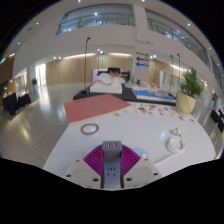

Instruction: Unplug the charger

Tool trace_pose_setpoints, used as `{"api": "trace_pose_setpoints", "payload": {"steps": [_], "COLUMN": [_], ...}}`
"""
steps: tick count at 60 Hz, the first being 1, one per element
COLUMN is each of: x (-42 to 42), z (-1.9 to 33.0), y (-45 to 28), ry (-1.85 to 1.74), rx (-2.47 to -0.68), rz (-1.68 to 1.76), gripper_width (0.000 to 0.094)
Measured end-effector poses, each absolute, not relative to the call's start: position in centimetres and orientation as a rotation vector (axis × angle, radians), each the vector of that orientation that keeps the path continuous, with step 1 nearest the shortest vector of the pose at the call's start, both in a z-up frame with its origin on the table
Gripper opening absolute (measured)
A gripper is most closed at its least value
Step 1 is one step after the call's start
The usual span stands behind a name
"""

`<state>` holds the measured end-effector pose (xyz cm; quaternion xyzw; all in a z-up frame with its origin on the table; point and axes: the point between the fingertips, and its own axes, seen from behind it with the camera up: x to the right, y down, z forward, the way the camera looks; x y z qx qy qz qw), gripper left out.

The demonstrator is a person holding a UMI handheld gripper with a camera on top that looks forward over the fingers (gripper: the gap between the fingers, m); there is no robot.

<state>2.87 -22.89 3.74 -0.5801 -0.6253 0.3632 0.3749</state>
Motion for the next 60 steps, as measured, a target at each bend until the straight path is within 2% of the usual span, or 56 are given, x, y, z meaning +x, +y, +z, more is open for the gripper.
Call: {"api": "trace_pose_setpoints", "payload": {"steps": [6, 11, 17, 21, 26, 34, 40, 48, 51, 59, 60], "x": [2.0, 2.2, 3.3, 4.5, 6.2, 7.9, 8.0, 7.7, 7.5, 7.4, 7.5], "z": [7.7, 11.7, 17.6, 18.7, 16.8, 9.7, 3.4, -0.7, -0.9, 1.0, 1.5], "y": [-23.2, -22.6, -17.8, -13.6, -8.3, -0.7, 1.0, 1.8, 1.7, 2.1, 2.0], "ry": [-1.552, -1.501, -1.394, -1.387, -1.444, -1.551, -1.635, -1.699, -1.713, -1.691, -1.683], "rx": [-1.384, -1.434, -1.454, -1.516, -1.605, -1.656, -1.735, -1.771, -1.766, -1.74, -1.741], "rz": [0.985, 1.039, 1.021, 0.963, 0.855, 0.636, 0.574, 0.507, 0.528, 0.502, 0.511], "gripper_width": [0.021, 0.0207, 0.0208, 0.0208, 0.0209, 0.0213, 0.023, 0.0272, 0.0329, 0.087, 0.0868]}}
